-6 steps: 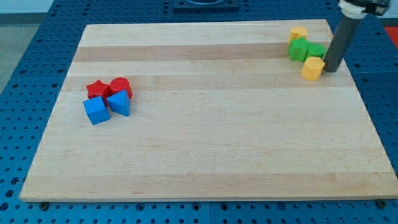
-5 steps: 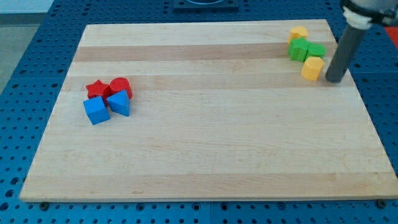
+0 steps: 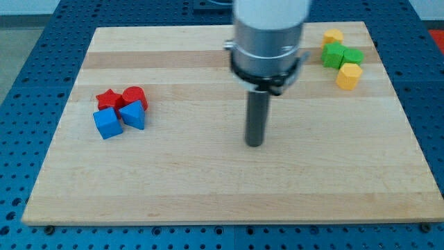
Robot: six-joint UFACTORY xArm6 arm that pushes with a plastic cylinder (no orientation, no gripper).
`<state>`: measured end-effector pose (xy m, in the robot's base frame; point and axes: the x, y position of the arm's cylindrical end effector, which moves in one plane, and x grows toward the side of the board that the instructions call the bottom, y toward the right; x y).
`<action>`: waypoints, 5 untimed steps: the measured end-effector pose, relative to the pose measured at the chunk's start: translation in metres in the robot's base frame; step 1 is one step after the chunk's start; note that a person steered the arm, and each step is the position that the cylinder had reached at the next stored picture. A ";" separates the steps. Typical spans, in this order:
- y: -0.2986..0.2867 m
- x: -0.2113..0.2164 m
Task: Drag your arm towards the bottom left corner
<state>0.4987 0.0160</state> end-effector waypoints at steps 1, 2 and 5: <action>-0.056 0.017; -0.117 0.055; -0.230 0.118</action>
